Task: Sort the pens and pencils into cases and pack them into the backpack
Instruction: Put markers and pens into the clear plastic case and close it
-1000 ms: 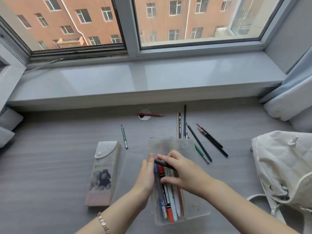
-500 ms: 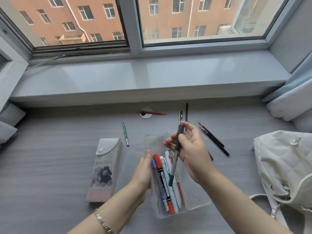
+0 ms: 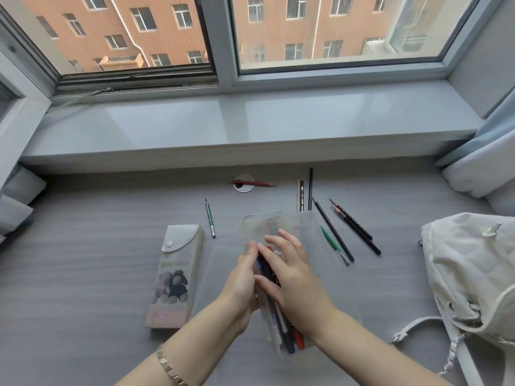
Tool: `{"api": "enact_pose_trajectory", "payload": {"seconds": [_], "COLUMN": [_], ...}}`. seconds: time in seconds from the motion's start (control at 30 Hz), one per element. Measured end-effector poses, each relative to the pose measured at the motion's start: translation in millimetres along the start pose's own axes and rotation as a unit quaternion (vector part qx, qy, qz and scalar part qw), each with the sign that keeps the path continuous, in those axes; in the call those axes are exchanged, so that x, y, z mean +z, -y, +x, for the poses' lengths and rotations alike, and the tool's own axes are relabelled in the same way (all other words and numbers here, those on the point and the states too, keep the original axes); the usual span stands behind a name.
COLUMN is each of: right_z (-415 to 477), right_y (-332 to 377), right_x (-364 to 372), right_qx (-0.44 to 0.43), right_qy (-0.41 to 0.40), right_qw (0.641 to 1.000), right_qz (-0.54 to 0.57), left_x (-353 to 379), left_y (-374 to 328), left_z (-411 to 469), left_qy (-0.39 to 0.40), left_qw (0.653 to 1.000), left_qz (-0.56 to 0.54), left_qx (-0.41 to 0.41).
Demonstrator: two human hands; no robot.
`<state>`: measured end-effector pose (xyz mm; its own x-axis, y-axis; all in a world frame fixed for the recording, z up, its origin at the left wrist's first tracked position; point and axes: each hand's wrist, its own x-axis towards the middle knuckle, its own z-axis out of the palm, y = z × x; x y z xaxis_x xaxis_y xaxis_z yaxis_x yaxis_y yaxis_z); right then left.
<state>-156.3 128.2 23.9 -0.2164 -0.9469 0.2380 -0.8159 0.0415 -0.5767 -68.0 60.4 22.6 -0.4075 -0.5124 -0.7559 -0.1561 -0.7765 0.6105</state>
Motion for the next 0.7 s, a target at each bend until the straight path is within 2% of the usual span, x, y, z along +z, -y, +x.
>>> {"api": "enact_pose_trajectory", "payload": {"seconds": [0.07,0.17,0.2,0.27,0.3,0.37,0.4,0.43,0.5,0.53,0.57,0.6,0.63,0.7], "right_z": [-0.2,-1.7,-2.2,-0.7,0.3,3.6,5.9,8.2,5.5,2.5,1.0,-1.5,-4.3,-7.1], "right_y": [3.0,3.1,0.9,-6.1,-11.3,-26.2,-37.1,-48.1,-70.7,-78.2,-78.4,-75.3,-72.9,-65.2], "right_x": [-1.2,-2.8,-3.6,-8.7,-12.0,-21.7,-27.1,-32.3,-39.5,-41.7,-44.7,-46.3,-46.6,-41.2], "right_qx": [0.002,0.011,0.018,0.052,0.071,0.146,0.212,0.296,0.458,0.506,0.530,0.527,0.508,0.449], "right_qy": [0.004,0.052,0.088,0.148,0.136,0.029,-0.021,-0.036,0.009,0.051,0.090,0.109,0.108,0.077], "right_qw": [0.995,0.988,0.988,0.987,0.987,0.982,0.968,0.944,0.863,0.811,0.765,0.737,0.726,0.740], "right_qz": [-0.103,-0.148,-0.128,-0.016,0.042,0.117,0.132,0.143,0.214,0.288,0.355,0.410,0.450,0.495], "left_x": [1.5,-1.0,-2.7,-5.5,-6.7,-10.5,-12.6,-15.3,-21.0,-23.4,-25.9,-27.6,-27.9,-25.7], "left_y": [1.5,2.3,2.5,1.5,0.8,-1.0,-2.9,-4.3,-5.7,-6.1,-5.5,-4.4,-3.6,-1.4], "left_z": [-0.4,0.7,1.0,1.1,1.2,0.8,0.0,-0.5,-0.1,0.6,2.7,4.5,5.7,7.9], "left_qy": [0.004,-0.006,-0.010,-0.014,-0.014,-0.017,-0.022,-0.028,-0.032,-0.028,-0.023,-0.022,-0.022,-0.024], "left_qw": [1.000,1.000,1.000,1.000,0.999,0.997,0.996,0.996,0.997,0.998,0.998,0.999,0.999,0.999], "left_qz": [-0.014,-0.008,-0.004,0.020,0.038,0.071,0.081,0.083,0.064,0.050,0.038,0.029,0.020,0.013], "left_qx": [0.000,0.002,0.003,0.008,0.009,0.019,0.023,0.025,0.029,0.032,0.033,0.032,0.031,0.025]}}
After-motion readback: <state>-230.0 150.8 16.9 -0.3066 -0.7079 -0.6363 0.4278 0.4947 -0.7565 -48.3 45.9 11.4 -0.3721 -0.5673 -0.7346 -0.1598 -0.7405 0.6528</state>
